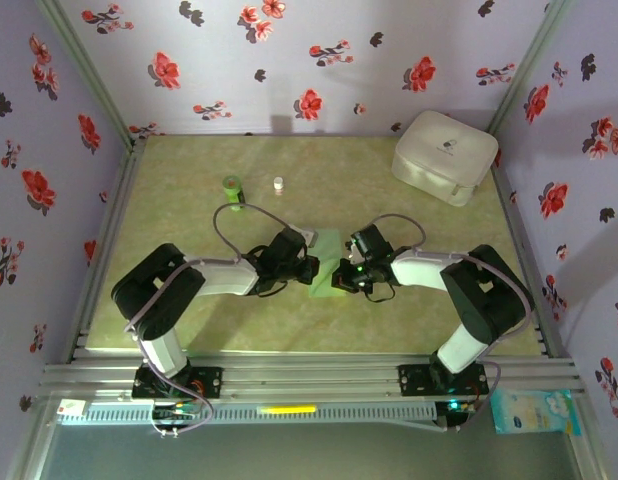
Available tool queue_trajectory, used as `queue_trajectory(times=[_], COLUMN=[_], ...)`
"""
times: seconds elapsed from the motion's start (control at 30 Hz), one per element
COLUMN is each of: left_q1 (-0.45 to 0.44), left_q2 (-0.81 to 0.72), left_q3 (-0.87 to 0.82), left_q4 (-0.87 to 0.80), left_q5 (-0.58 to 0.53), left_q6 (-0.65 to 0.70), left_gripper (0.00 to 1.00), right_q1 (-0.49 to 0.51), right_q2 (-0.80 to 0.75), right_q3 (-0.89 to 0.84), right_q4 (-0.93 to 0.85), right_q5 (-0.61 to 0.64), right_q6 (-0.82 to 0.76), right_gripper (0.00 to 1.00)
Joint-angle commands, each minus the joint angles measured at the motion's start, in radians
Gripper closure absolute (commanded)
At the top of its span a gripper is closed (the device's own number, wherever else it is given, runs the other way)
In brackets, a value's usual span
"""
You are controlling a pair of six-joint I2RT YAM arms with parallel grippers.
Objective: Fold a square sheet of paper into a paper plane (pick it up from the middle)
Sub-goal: Fold the triangle a second time at the center of the table.
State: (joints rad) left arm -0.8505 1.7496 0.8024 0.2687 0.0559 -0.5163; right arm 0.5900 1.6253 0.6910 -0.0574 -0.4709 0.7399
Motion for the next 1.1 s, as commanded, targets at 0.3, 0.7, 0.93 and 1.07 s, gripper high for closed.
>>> queue_trajectory(times=[0.3, 0.7, 0.93, 1.07], left_q1=[0.018, 0.022, 0.027, 0.031], left_q2=[0.028, 0.060, 0.073, 0.077], left_q3=[0.031, 0.044, 0.045, 0.047], left_q4=[-0.005, -0.008, -0.003, 0.000], left_q5=[-0.058, -0.033, -0.010, 0.016], left_q6=[0.093, 0.085, 0.072, 0.064], left_gripper=[1.00, 1.00, 1.00, 1.00], right_q1=[0.002, 0.002, 0.002, 0.002], right_q2=[0.006, 0.013, 0.013, 0.013], right_q3=[-0.012, -0.005, -0.002, -0.002], right_q4=[-0.100, -0.102, -0.104, -0.107], right_q5=[0.057, 0.055, 0.056, 0.057], right_q6=[-0.025, -0.026, -0.026, -0.031], right_gripper=[0.98, 0.98, 0.98, 0.98])
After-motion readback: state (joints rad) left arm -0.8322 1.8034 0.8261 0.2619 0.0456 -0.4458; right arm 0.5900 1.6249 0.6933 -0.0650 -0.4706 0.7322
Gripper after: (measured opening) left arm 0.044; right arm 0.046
